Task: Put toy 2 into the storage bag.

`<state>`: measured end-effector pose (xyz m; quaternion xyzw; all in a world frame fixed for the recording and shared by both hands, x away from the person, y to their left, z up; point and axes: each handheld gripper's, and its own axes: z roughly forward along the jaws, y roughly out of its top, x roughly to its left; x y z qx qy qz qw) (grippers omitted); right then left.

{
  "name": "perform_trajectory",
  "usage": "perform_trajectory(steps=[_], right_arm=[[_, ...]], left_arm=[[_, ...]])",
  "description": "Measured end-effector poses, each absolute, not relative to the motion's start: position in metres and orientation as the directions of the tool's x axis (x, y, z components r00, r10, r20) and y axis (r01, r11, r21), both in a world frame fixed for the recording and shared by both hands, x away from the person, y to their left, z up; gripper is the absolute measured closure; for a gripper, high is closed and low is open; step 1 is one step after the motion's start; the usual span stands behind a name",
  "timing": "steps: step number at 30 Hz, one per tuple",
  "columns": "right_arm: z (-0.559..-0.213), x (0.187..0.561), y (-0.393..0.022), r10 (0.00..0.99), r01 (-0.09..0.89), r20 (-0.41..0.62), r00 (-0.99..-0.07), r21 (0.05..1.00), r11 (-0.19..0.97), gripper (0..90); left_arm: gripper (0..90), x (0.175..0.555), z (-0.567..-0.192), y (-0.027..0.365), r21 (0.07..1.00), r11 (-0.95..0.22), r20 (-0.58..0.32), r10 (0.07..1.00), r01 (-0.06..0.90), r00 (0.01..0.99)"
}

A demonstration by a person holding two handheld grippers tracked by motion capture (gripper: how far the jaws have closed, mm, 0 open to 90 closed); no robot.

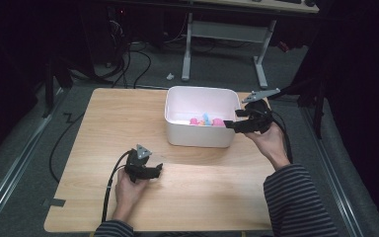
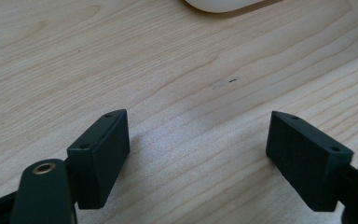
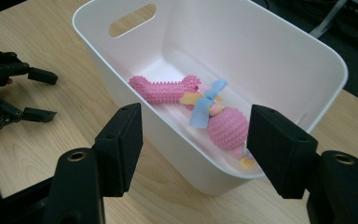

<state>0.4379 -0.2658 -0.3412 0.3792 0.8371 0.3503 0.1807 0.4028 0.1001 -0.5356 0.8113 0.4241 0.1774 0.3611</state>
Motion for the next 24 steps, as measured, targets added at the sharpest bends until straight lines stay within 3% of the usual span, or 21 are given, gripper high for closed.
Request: perform_trajectory(steps=[24], right_arm=[[-0.371, 0.368, -0.331, 0.844, 0.531, 0.037, -0.535, 0.791, 0.303, 39.5]], left_arm=[[21.6, 0.403, -0.536, 0.100, 0.737, -0.379, -0.016, 0.817, 0.559, 0.576]])
